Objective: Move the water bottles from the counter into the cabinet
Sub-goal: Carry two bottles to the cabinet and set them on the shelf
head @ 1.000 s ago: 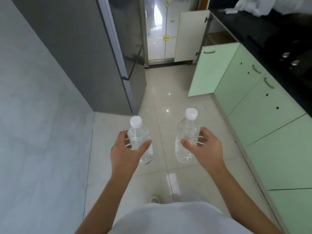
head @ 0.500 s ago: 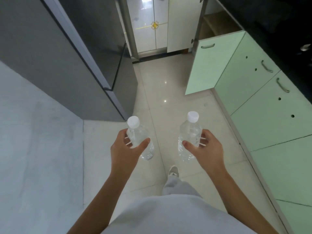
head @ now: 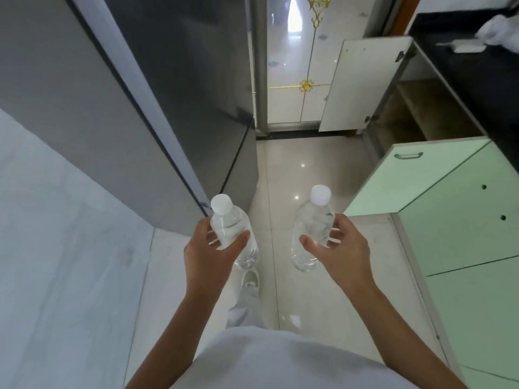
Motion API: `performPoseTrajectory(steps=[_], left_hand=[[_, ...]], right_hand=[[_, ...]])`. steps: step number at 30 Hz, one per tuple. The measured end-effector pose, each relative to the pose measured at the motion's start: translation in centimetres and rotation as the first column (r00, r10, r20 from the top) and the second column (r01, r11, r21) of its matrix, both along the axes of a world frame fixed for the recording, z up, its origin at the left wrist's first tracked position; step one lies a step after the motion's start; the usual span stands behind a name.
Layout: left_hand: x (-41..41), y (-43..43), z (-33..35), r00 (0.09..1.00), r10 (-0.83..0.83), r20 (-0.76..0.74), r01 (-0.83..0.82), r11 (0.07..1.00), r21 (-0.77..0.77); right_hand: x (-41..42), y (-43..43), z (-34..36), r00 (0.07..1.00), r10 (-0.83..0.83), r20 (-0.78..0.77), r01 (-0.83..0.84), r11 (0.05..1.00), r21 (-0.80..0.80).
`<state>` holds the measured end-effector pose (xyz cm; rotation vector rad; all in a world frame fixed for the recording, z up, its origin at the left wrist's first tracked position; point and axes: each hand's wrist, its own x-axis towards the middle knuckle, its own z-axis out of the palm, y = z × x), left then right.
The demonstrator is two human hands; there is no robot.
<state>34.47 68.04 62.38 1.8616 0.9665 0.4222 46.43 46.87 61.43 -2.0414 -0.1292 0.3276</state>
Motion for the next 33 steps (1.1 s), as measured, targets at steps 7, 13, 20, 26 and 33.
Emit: performPoseTrajectory(steps=[7,13,20,26,33], left_hand=[[13.8,8.8,-0.4,0.986,-0.157,-0.053,0.159,0.987,0.020],[26.2,11.1,0.6,0.957,-0.289,0.008,0.289,0.957,-0.017],[38.8,11.4,-0.9,0.951,-0.308,0.030,0.309,0.951,-0.018],[48.7,12.0,-0.1,0.965,-0.261,0.031,0.261,0.965,0.007],[59.9,12.3,1.2,0.952,-0.295,0.082,0.297,0.955,-0.005]], right_hand=[[9.3,5.4,-0.2,0.984,-0.178,0.026,0.179,0.982,-0.050],[17.2,6.1,0.2,0.923,-0.385,0.009,0.385,0.923,0.016],[29.7,7.3,-2.0,0.918,-0.397,0.007,0.397,0.918,-0.014],[42.6,9.6,-1.5,0.970,-0.241,0.039,0.241,0.970,0.005],[53.9,10.8,0.4,0.979,-0.197,0.050,0.195,0.980,0.044]])
